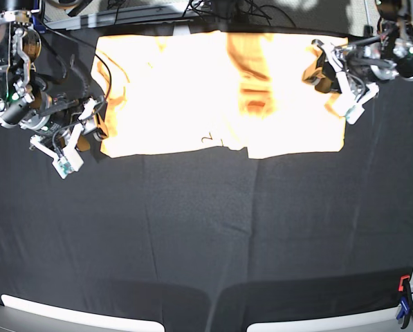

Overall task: Layout the t-shirt on the table in an organized manner, then fold the t-shirt properly
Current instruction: 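Fold the held end inward toward the shirt's middle with the left gripper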

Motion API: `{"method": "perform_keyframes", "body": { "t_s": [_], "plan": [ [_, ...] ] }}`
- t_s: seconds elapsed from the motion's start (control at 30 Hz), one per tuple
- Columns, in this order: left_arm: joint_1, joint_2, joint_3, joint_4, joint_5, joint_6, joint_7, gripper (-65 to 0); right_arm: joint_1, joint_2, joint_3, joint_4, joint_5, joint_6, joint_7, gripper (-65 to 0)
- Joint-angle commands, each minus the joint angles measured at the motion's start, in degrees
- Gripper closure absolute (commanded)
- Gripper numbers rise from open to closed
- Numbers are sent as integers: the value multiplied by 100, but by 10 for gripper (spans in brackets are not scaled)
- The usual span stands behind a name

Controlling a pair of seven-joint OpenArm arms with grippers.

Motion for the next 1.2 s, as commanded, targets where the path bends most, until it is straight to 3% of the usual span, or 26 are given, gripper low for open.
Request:
{"method": "perform_keyframes", "body": {
  "t_s": [0.0, 0.27, 0.4, 0.57, 0.83, 1.03, 1.17],
  "plan": [
    [-13, -50, 24, 232, 17, -36, -151, -187, 68, 81, 42, 83, 59, 0, 153, -281],
    [223, -52, 50, 1248, 820, -36, -295, -187, 68, 81, 42, 83, 57, 0, 195, -281],
    [592, -70, 50, 1668, 835, -36, -337, -186, 70, 81, 42, 83, 57, 0, 238, -281],
    [927, -221, 50, 1965, 1460, -36, -1102, -184, 70, 79, 42, 83, 59, 0, 280, -281],
    [955, -350, 450, 1926, 2251, -36, -1556, -184, 72, 81, 42, 83, 61, 0, 323, -281],
    [951, -350, 1497, 1652, 3635, 824, -1827, -173, 70, 81, 42, 83, 55, 0, 323, -281],
    [935, -352, 1703, 1357, 4203, 1423, -1939, -174, 70, 81, 42, 83, 37, 2, 326, -281]
  ]
}}
